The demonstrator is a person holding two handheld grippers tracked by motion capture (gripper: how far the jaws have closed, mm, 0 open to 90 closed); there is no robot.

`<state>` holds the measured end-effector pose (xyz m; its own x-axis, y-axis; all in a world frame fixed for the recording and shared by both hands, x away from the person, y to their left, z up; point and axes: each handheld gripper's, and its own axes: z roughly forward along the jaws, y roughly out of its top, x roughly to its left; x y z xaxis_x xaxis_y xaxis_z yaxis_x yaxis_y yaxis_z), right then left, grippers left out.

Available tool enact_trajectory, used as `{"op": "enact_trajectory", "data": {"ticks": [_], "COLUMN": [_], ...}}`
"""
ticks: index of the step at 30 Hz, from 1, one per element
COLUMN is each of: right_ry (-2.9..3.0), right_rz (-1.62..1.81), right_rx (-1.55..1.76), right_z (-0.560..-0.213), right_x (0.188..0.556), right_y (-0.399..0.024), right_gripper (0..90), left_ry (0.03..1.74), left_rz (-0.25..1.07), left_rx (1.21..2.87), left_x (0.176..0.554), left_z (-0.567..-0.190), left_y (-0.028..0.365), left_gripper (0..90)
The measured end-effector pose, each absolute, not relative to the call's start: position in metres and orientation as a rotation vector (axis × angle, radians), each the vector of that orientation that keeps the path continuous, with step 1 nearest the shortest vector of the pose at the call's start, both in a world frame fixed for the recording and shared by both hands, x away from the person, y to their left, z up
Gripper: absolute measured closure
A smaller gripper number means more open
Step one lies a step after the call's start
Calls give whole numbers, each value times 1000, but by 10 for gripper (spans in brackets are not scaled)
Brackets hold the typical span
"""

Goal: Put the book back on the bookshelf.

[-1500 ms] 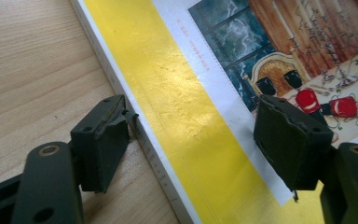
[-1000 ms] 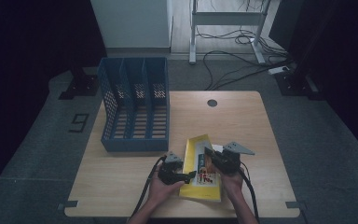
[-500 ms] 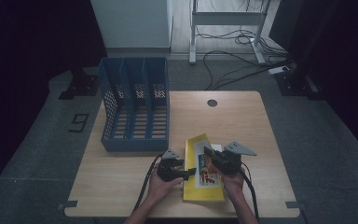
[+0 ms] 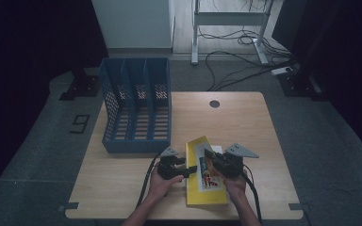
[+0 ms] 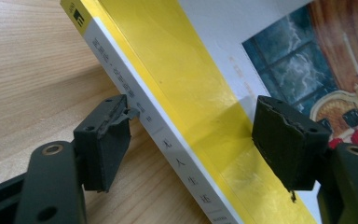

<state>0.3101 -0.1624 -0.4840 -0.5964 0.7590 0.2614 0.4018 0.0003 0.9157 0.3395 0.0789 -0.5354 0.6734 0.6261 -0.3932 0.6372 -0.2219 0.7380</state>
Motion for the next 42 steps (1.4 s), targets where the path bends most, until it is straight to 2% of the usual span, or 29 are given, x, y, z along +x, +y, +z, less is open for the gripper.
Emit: {"op": "enact_trajectory", "data": {"ticks": [30, 36, 42], "right_ry": [2020, 2033, 2059], "right_rz": [1649, 1642, 1599], "right_rx": [1113, 1105, 1119], "right_z": [-475, -476, -480], "right_x": [300, 300, 302], "right_y": [-155, -154, -154], "right_gripper": [875, 875, 875], "left_ry": [978, 988, 1020], "left_rz": [-194, -212, -241], "left_rx": [1818, 1820, 1815], "left_x": [349, 350, 350], "left_z": [-541, -543, -549], "left_y": [86, 87, 87], "left_gripper": [217, 237, 306]}}
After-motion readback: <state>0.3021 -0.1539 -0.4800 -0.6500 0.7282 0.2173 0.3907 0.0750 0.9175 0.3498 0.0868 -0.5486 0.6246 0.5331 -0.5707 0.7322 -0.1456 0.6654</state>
